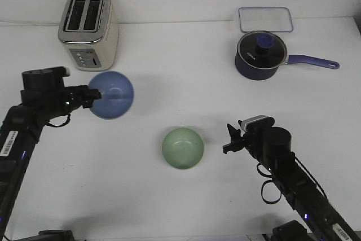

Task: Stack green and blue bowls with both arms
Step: 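Lift the blue bowl with the left gripper and carry it over the green bowl, then lower the blue bowl onto the green bowl and open the left gripper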

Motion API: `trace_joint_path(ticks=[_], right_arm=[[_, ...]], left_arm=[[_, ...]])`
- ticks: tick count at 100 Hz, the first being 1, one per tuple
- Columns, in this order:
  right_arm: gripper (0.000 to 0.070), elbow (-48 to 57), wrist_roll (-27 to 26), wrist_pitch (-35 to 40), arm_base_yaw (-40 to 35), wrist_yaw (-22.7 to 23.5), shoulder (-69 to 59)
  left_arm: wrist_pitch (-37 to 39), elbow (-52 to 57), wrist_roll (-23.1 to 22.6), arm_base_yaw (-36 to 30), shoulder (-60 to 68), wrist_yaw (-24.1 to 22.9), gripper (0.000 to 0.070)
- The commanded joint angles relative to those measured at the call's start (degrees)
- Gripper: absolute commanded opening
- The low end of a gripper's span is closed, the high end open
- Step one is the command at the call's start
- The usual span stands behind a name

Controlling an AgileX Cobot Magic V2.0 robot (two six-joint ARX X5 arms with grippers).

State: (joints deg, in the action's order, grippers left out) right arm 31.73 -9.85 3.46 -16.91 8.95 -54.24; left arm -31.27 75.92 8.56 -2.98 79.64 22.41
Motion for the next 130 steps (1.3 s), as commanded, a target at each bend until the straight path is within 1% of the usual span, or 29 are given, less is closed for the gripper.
trace_joint_path(ticks=[1,22,27,39,52,64,102,104,106,110,115,119,122,130], right_arm=[[0.0268,0.37,-0.46,-0.44,-0.22,0.07,-0.2],[0.0269,0.37,-0.5,-0.44,-0.24,0.09,-0.2],[0.0269,0.37,-0.59,-0.44,-0.24,0.09,-0.2],[0.0269,0.37,-0.57,-0.42,-0.24,0.09,-0.2],[0.0268,0.37,-0.57,-0.44,-0.24,0.09,-0.2],[0.0269,0.37,-0.57,-0.42,-0.24,0.07,-0.2],[0.0269,0.37,-0.57,-0.39,-0.24,0.07,-0.2],[0.0269,0.37,-0.57,-0.42,-0.24,0.07,-0.2],[0.0268,0.37,-0.57,-0.42,-0.24,0.07,-0.2],[0.0269,0.37,-0.57,-0.42,-0.24,0.07,-0.2],[0.0269,0.37,-0.57,-0.42,-0.22,0.07,-0.2],[0.0269,0.37,-0.57,-0.42,-0.24,0.04,-0.2],[0.0269,0.37,-0.57,-0.42,-0.22,0.04,-0.2],[0.0269,0.37,-0.57,-0.42,-0.22,0.02,-0.2]], left_arm=[[-0.81,0.48,-1.99,-4.33,1.27,1.27,0.0013],[-1.27,0.48,-2.69,-20.39,3.04,1.22,0.0013],[-1.33,0.48,-3.67,-23.28,3.85,1.14,0.0013],[-0.87,0.48,-4.09,-28.26,6.29,1.09,0.0013],[-0.17,0.48,-4.46,-31.01,9.46,-0.07,0.0013],[-0.09,0.48,-5.16,-32.41,12.33,-0.09,0.0013],[1.53,0.48,-7.1,-33.09,17.53,-0.11,0.0019],[1.62,0.48,-7.13,-33.09,17.75,-0.09,0.0031],[1.68,0.48,-7.13,-33.09,17.9,-0.07,0.0058],[1.75,0.48,-7.15,-33.09,18.05,-0.02,0.0154],[1.92,0.48,-7.58,-33.09,18.14,0.09,0.0293],[2.45,0.48,-7.85,-33.09,18.14,0.11,0.0369],[3.04,0.48,-7.85,-33.09,18.1,0.11,0.0398],[4.28,0.55,-7.85,-32.68,17.18,0.09,0.0425]])
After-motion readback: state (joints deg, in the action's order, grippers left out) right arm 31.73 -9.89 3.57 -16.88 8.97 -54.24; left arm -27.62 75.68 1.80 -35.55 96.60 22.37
